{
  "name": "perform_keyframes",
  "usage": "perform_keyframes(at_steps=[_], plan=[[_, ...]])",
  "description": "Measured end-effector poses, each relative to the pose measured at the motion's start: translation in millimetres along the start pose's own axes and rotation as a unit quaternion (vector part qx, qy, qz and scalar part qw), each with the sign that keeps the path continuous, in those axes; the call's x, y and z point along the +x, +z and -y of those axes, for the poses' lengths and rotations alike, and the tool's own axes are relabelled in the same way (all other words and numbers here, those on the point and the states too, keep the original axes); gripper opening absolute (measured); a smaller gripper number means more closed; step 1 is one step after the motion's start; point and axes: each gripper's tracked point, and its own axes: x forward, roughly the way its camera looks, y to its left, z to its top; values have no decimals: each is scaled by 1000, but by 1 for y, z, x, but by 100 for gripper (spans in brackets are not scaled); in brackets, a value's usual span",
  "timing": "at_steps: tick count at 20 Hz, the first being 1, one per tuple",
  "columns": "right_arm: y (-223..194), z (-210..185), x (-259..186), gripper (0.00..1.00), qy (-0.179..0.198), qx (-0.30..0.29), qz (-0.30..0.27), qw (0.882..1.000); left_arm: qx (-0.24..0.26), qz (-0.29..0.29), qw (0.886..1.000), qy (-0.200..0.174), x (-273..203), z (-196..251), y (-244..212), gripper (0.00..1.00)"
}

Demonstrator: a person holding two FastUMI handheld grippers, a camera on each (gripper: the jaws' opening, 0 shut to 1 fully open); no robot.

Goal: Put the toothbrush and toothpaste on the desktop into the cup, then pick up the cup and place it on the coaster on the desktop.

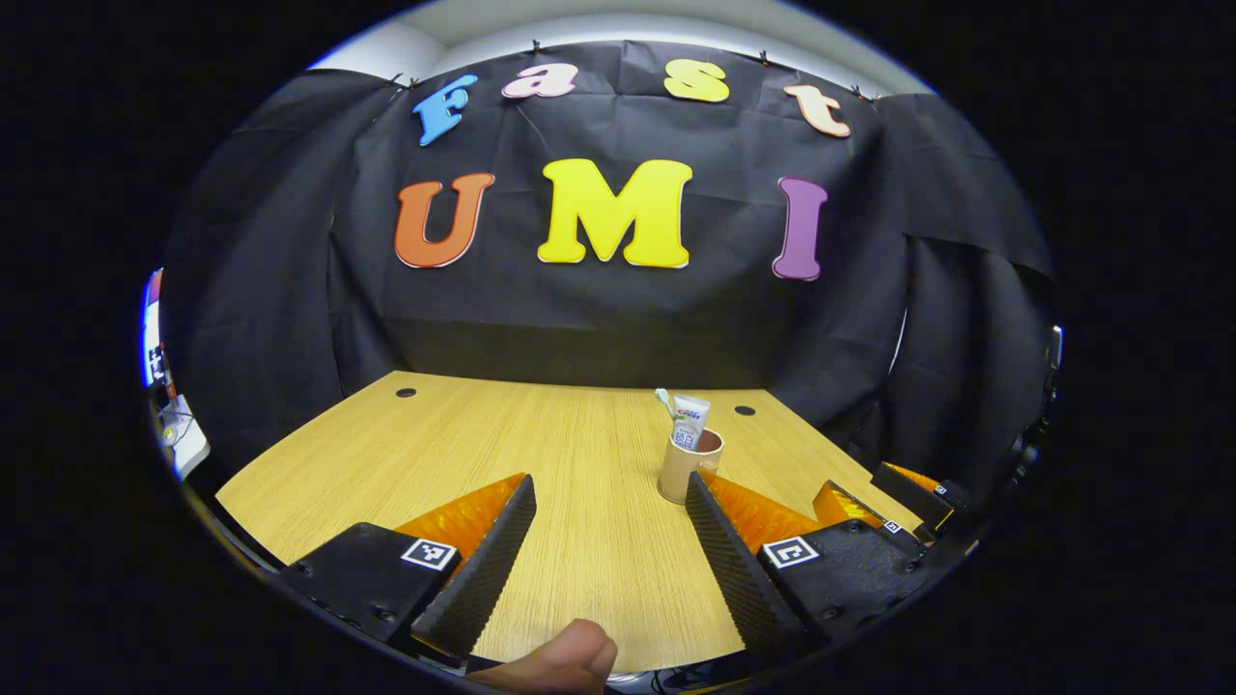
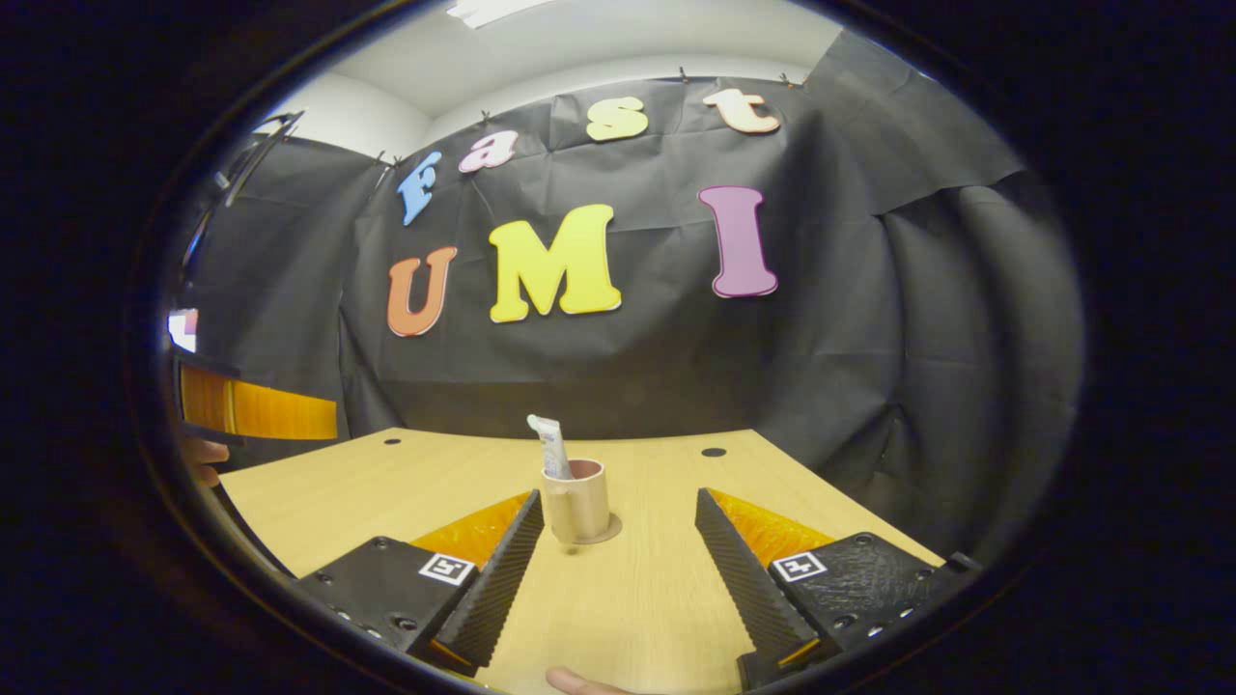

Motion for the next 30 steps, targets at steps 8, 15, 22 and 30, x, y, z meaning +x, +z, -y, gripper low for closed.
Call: perform_keyframes(at_steps=[8,15,22,30], plan=[[4,-27,-17,95,7,-50,6,999,-19,40,999,9,-19,-32,17,98],[13,-30,-23,94,12,-67,26,997,0,31,999,11,-13,-26,8,98],[14,-26,-23,94,10,-67,26,997,9,27,1000,11,-7,-24,4,98],[9,-26,-17,94,8,-74,21,997,25,62,998,11,-6,-22,15,98]])
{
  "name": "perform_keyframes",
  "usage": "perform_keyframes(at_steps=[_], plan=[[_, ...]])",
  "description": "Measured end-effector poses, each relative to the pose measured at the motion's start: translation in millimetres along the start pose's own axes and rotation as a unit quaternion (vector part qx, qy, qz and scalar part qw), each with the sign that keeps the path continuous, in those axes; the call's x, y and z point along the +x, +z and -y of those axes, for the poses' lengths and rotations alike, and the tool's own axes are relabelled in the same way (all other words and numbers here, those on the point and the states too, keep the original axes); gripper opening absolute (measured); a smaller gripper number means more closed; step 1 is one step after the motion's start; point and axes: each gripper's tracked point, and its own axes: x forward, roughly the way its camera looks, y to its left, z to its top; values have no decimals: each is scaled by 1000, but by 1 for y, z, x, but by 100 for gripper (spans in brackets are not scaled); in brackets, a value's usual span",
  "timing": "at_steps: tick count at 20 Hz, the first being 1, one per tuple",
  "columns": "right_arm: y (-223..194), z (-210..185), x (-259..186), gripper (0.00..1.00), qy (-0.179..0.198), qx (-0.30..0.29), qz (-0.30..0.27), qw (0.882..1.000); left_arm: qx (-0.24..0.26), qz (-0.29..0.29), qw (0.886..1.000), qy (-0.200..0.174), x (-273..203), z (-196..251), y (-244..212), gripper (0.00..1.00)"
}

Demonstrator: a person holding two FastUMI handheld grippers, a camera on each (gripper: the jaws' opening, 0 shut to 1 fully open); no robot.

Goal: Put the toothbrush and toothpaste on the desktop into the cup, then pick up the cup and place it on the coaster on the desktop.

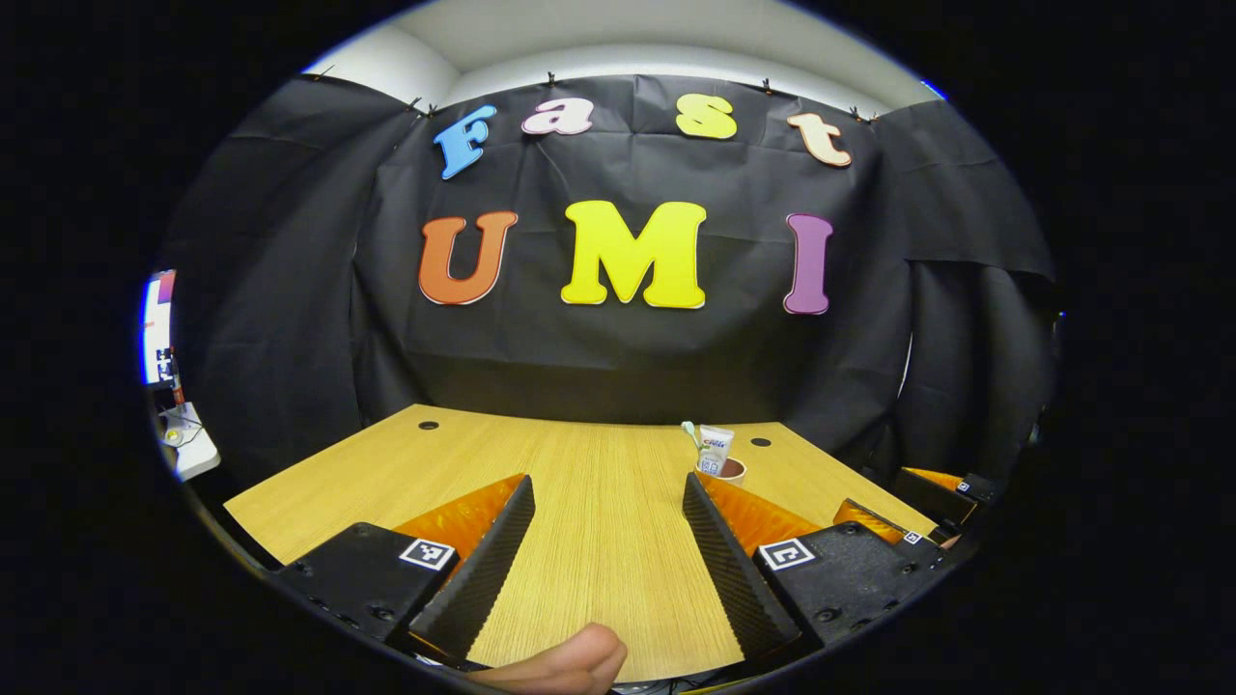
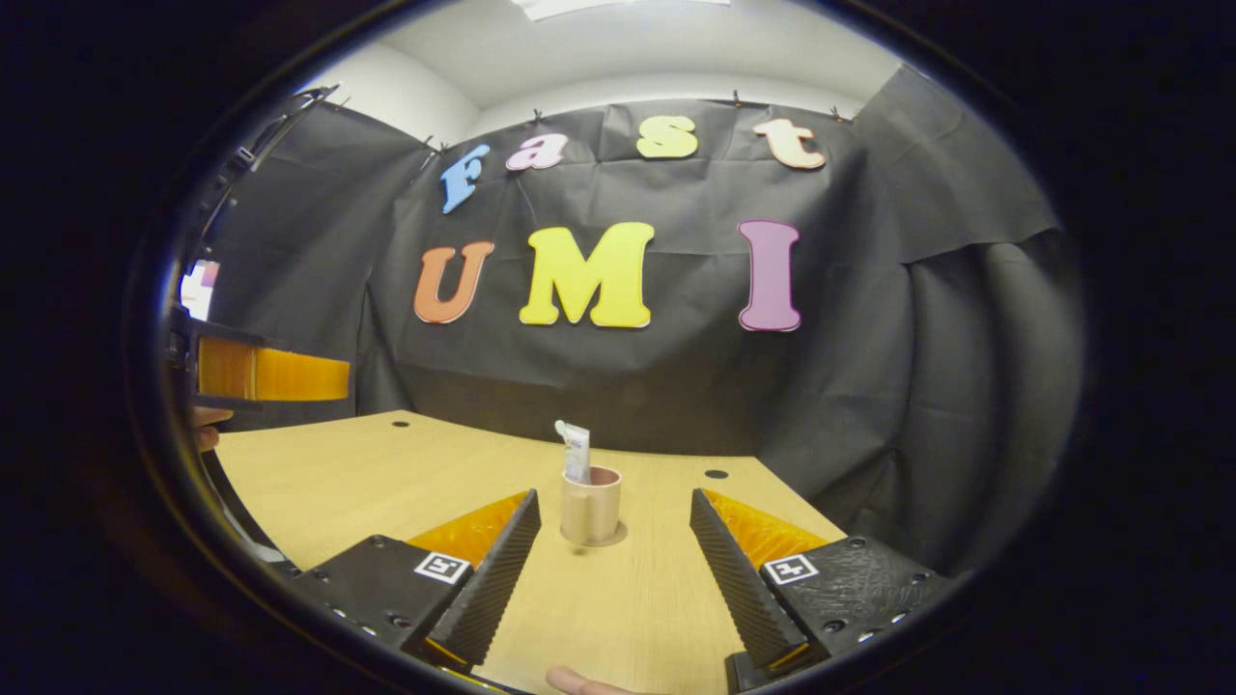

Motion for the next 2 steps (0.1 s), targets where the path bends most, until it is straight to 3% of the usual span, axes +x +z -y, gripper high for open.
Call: perform_keyframes(at_steps=[2], plan=[[-2,0,2,94,0,7,-1,1000,5,2,1000,-3,1,3,-1,98]])
